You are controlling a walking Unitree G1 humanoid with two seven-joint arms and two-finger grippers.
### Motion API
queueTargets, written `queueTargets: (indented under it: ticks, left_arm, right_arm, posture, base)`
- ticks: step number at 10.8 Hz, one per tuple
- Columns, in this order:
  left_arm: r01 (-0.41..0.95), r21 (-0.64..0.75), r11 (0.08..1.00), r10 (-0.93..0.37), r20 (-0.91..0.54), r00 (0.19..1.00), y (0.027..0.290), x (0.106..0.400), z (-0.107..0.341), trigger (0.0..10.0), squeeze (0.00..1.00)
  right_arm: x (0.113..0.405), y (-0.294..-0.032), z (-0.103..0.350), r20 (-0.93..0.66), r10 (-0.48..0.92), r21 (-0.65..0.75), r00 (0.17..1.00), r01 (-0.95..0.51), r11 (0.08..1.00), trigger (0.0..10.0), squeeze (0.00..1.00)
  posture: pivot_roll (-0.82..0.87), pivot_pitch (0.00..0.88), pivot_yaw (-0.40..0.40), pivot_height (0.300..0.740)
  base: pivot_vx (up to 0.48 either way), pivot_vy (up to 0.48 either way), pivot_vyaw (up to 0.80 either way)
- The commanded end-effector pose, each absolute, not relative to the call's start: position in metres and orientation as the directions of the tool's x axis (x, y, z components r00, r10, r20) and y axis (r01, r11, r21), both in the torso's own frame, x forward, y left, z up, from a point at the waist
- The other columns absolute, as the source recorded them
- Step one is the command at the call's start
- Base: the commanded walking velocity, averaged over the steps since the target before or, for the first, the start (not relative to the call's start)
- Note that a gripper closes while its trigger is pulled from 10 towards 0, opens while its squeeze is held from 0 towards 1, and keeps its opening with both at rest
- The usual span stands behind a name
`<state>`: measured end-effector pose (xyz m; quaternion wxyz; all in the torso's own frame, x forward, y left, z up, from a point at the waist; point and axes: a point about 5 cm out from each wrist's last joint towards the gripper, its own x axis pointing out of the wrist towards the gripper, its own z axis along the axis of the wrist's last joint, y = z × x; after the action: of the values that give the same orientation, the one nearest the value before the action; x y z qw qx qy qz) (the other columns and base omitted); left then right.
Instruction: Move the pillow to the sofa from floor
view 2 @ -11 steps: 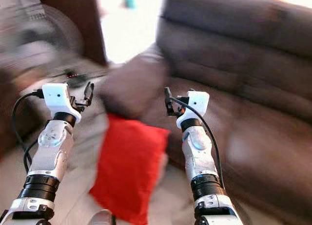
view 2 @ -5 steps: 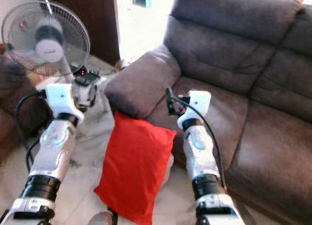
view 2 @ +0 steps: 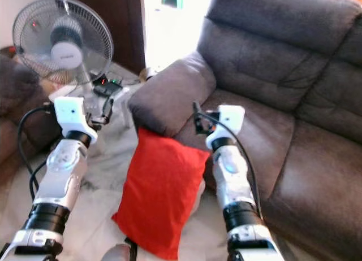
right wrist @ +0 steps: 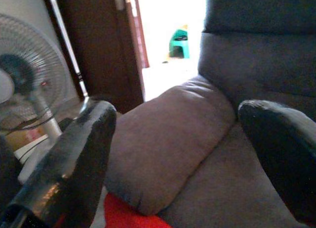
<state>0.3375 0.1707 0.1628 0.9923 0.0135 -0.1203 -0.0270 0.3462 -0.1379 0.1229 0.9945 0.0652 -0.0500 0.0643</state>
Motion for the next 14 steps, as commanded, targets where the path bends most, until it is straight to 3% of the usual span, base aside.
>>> queueTargets:
  ticks: [1, 3, 5, 14]
  left_arm:
    - [0.043, 0.054, 0.998, -0.054, 0.225, 0.973, 0.1705, 0.3369, 0.1616, 10.0, 0.0]
    - [0.039, 0.052, 0.998, -0.049, 0.224, 0.973, 0.1713, 0.3369, 0.1617, 10.0, 0.0]
    - [0.037, 0.052, 0.998, -0.048, 0.222, 0.974, 0.1719, 0.3368, 0.1614, 10.0, 0.0]
    - [0.03, 0.021, 0.999, -0.033, 0.204, 0.978, 0.1717, 0.3367, 0.1577, 10.0, 0.0]
  right_arm:
    - [0.3459, -0.1383, 0.1236, 0.11, 0.117, 0.121, 0.987, -0.13, 0.984, 10.0, 0.0]
    - [0.3463, -0.1368, 0.1234, 0.106, 0.126, 0.124, 0.986, -0.139, 0.983, 10.0, 0.0]
    - [0.3456, -0.1347, 0.123, 0.107, 0.136, 0.111, 0.985, -0.148, 0.983, 10.0, 0.0]
    - [0.3444, -0.1376, 0.1223, 0.107, 0.125, 0.148, 0.986, -0.14, 0.979, 10.0, 0.0]
  posture:
    - [0.11, 0.071, -0.068, 0.74]
    - [0.11, 0.074, -0.068, 0.74]
    - [0.11, 0.074, -0.068, 0.74]
    - [0.1, 0.078, -0.072, 0.74]
  base:
    - [0.0, -0.281, 0.79]
    - [0.0, -0.281, 0.0]
    - [0.0, -0.283, 0.8]
    - [0.0, 0.0, 0.0]
